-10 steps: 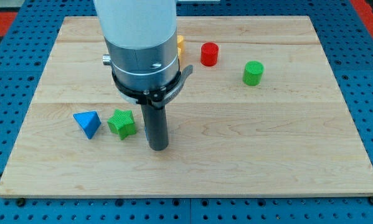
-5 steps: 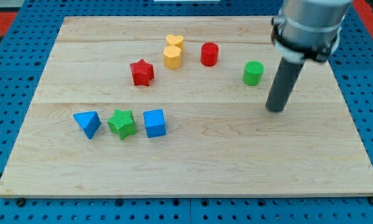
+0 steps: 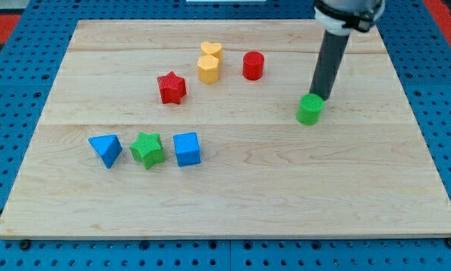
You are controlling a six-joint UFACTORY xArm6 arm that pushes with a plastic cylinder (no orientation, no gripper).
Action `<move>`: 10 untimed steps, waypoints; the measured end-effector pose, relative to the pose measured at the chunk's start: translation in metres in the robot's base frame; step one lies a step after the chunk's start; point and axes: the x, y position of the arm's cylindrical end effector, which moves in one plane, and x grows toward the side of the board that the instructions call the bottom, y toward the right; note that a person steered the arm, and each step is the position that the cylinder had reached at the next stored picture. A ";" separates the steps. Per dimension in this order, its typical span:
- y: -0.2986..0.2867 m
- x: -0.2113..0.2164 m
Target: Move the green circle towards the bottom center
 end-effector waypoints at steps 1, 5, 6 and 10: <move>-0.001 0.045; -0.037 0.060; -0.045 0.048; -0.072 0.106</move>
